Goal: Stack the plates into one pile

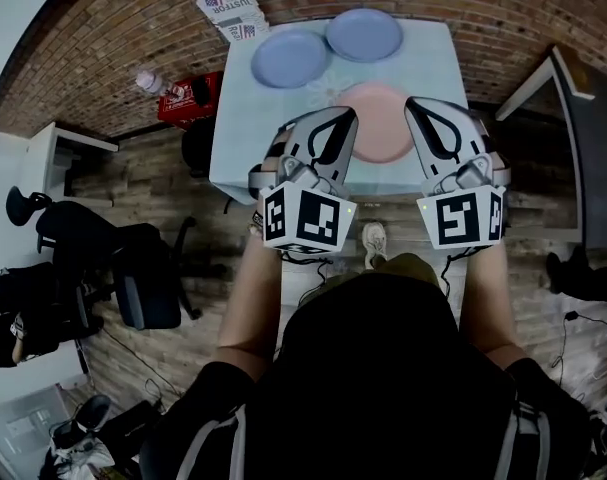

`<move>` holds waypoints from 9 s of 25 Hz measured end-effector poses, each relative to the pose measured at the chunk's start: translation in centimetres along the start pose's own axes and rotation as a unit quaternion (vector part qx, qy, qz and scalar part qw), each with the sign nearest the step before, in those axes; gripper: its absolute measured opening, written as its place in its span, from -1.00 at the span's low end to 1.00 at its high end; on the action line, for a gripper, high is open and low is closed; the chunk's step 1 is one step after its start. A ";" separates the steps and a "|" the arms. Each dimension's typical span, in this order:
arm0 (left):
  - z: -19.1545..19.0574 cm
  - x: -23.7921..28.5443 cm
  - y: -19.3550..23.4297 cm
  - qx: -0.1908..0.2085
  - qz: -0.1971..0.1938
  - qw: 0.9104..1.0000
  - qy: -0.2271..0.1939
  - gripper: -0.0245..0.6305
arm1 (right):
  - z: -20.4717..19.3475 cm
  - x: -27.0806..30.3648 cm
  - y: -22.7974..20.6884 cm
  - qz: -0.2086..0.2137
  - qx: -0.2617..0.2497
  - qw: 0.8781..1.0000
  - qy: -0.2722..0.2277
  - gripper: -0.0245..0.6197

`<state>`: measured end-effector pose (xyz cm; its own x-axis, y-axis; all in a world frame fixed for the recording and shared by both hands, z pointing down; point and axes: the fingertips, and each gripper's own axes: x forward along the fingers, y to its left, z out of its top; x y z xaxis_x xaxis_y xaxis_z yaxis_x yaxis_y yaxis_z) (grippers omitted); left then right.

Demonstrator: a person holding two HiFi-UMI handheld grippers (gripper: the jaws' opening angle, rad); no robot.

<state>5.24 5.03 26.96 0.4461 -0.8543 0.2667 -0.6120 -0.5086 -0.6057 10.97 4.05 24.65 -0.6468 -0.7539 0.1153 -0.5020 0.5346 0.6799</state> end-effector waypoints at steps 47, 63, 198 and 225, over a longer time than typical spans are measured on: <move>-12.3 10.7 -9.1 0.089 -0.131 0.980 0.118 -0.57 | -9.8 8.0 -2.1 0.062 0.035 0.997 0.041 -0.81; -20.8 12.2 -18.6 0.100 -0.249 0.940 0.209 -0.55 | -11.6 8.9 -1.3 0.082 0.030 0.995 0.054 -0.81; -21.0 9.4 1.5 0.188 -0.130 0.948 0.219 -0.81 | -3.8 17.3 4.7 0.156 0.049 0.987 -0.006 -0.81; -36.9 13.7 12.7 0.258 -0.245 0.918 0.175 -0.79 | -1.5 32.5 7.7 0.075 0.116 0.984 0.113 -0.81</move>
<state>-20.51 -17.09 50.62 0.2929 -0.5655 0.7710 0.0377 -0.7989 -0.6003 -13.03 -16.89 34.67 -0.5917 -0.7121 0.3780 -0.5453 0.6988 0.4629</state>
